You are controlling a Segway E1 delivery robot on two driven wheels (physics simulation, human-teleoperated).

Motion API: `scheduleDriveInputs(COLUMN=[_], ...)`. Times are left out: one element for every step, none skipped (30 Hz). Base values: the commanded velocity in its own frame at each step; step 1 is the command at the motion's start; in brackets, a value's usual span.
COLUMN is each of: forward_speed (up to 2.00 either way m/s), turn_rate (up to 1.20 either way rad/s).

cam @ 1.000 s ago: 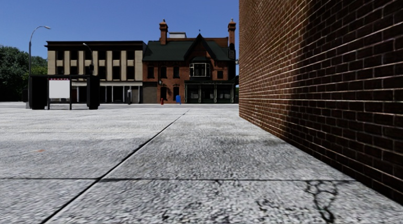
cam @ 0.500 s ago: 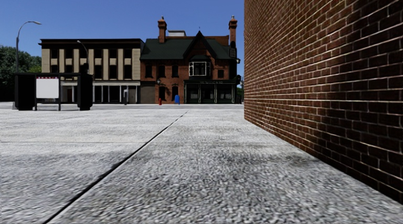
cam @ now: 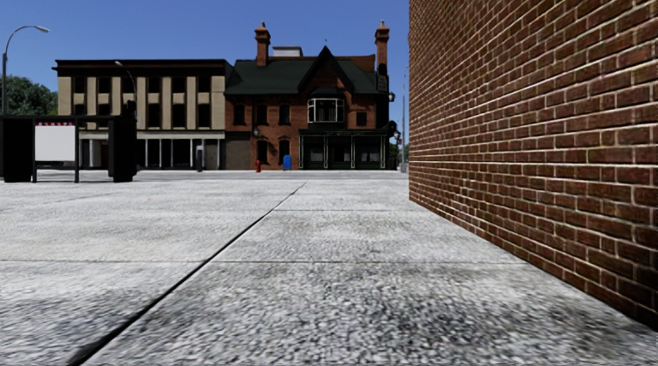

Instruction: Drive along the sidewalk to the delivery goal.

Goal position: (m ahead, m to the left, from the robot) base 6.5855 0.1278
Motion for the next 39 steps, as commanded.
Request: scheduleDriveInputs(forward_speed=[2.00, 2.00, 2.00, 2.00, 2.00, 2.00, 2.00, 2.00, 2.00, 2.00, 2.00, 2.00, 2.00, 2.00, 2.00, 2.00, 2.00, 2.00, 2.00, 2.00, 2.00, 2.00, 2.00, 2.00, 2.00, 2.00, 2.00, 2.00, 2.00, 2.00, 2.00, 2.00, 2.00, 2.00, 2.00, 2.00, 2.00, 2.00, 2.00], turn_rate=[0.00, 0.00, 0.00, 0.00, 0.00, 0.00, 0.00, 0.00, 0.00, 0.00, 0.00, 0.00, 0.00, 0.00, 0.00, 0.00, 0.00, 0.00, 0.09, 0.09, 0.14, 0.17, 0.18, 0.20, 0.20, 0.28, 0.28, 0.28, 0.29, 0.29, 0.29, 0.29, 0.29, 0.29, 0.29, 0.29, 0.29, 0.29, 0.29])
